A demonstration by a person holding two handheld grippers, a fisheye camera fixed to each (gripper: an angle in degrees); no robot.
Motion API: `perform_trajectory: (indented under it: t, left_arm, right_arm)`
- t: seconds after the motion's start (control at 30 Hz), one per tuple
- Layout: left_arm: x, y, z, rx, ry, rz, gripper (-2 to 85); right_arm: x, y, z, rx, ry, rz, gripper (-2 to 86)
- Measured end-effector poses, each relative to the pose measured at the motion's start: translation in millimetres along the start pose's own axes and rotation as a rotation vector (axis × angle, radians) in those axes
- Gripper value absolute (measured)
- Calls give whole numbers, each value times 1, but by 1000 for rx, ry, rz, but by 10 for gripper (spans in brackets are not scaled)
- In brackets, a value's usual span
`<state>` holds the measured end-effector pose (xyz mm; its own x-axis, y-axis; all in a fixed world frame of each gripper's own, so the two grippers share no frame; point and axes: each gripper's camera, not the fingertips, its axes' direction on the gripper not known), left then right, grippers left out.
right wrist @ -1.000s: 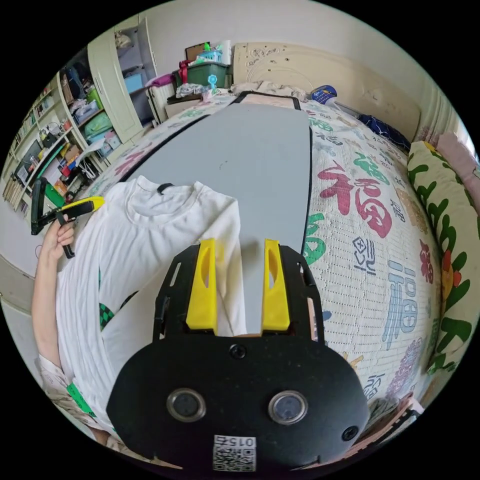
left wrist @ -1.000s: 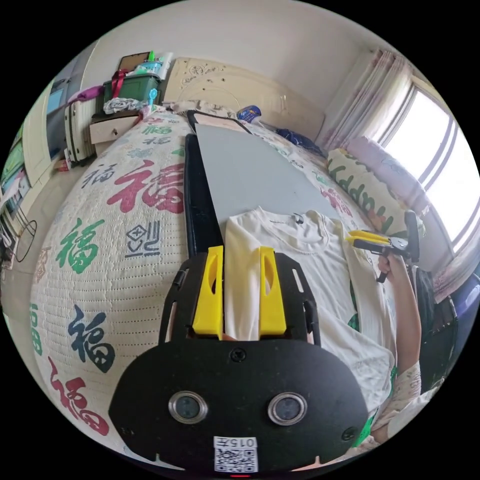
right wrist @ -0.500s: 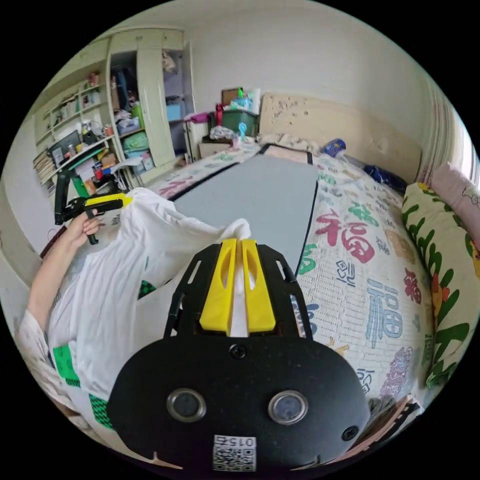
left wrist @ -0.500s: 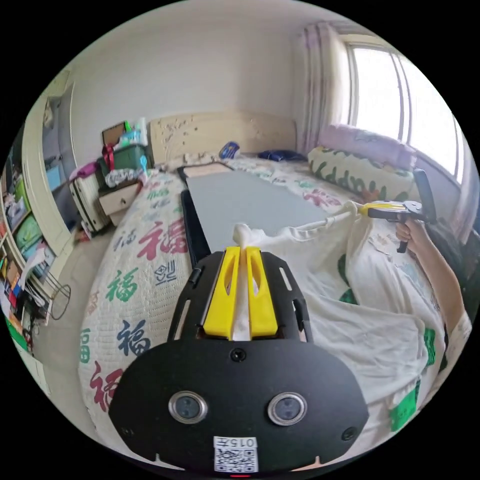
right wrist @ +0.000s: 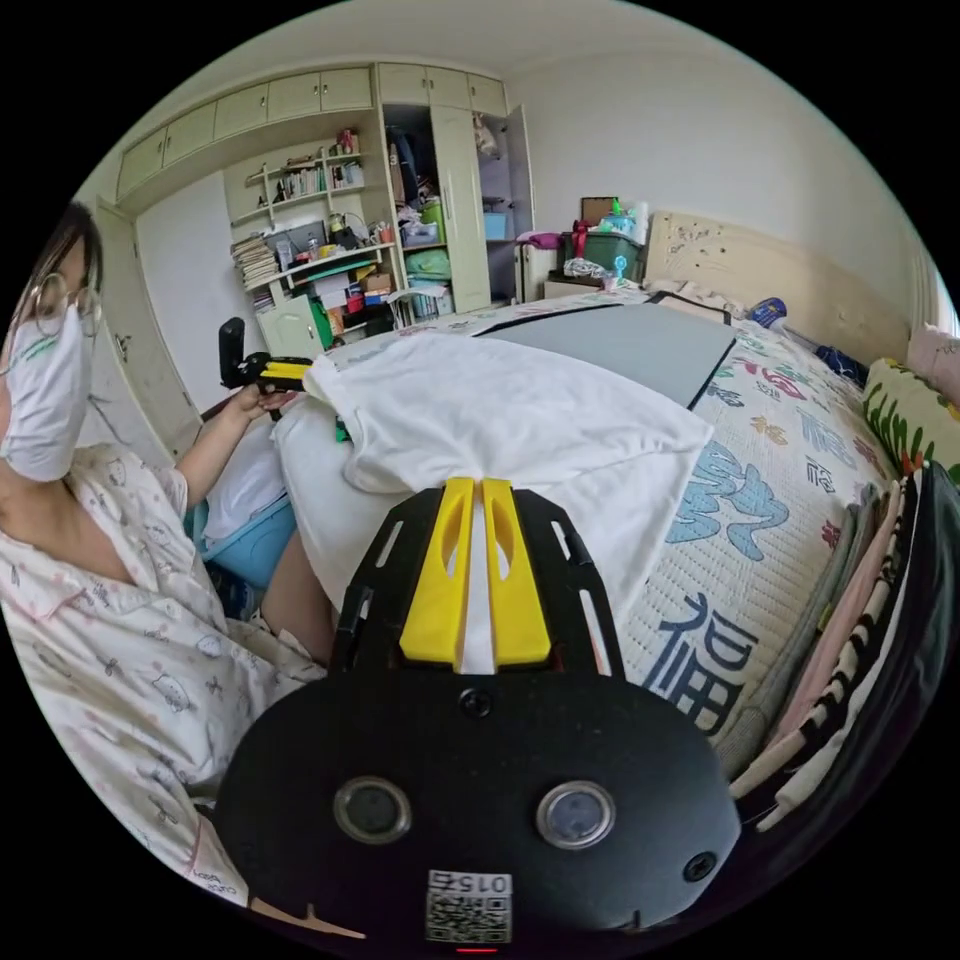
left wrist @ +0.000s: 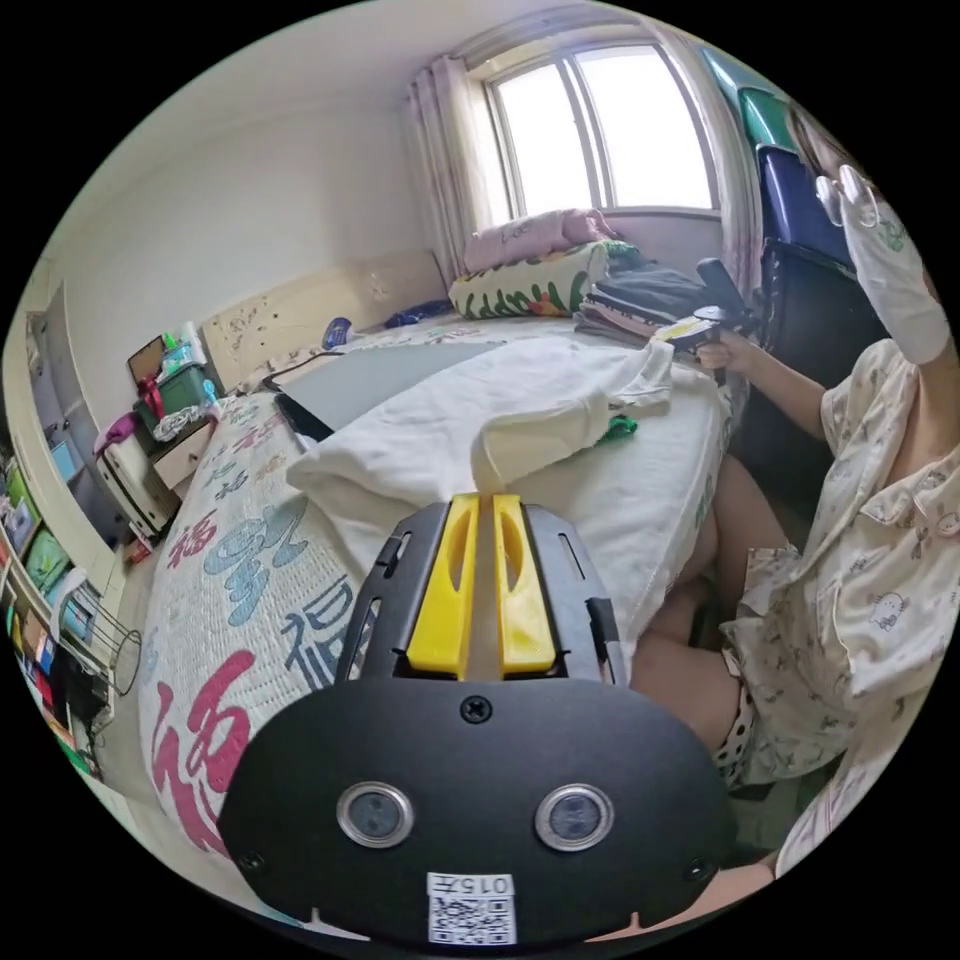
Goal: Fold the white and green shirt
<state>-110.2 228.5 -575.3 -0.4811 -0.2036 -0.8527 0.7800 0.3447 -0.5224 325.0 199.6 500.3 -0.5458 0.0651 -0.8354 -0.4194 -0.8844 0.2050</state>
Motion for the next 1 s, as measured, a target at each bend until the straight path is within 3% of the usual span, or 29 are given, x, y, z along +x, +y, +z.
perform_trajectory:
  t: [0.17,0.33,0.5,0.63,0.73,0.83,1.0]
  left_arm:
    - [33,13,-63,115,-57,0,11]
    - [47,23,-97,212,-5,-55,11]
    - [64,14,-117,168,-46,-33,15]
    - [51,13,-121,95,0,-176,29]
    - [26,2,-161,177,-17,-338,53]
    - [-22,-24,-189,281,9,-494,65]
    - [-119,-99,-154,209,72,-696,103]
  right_arm:
    - [-20,-1,-76,75,52,2,-7]
    - [-25,-3,-112,68,63,11,-7]
    - [-23,-15,-150,59,57,-7,-4]
    - [19,-9,-158,-25,-86,94,12]
    - [66,-12,-199,66,-63,219,51]
    - [137,-26,-234,194,-207,420,88]
    - [220,-81,-231,242,-224,556,118]
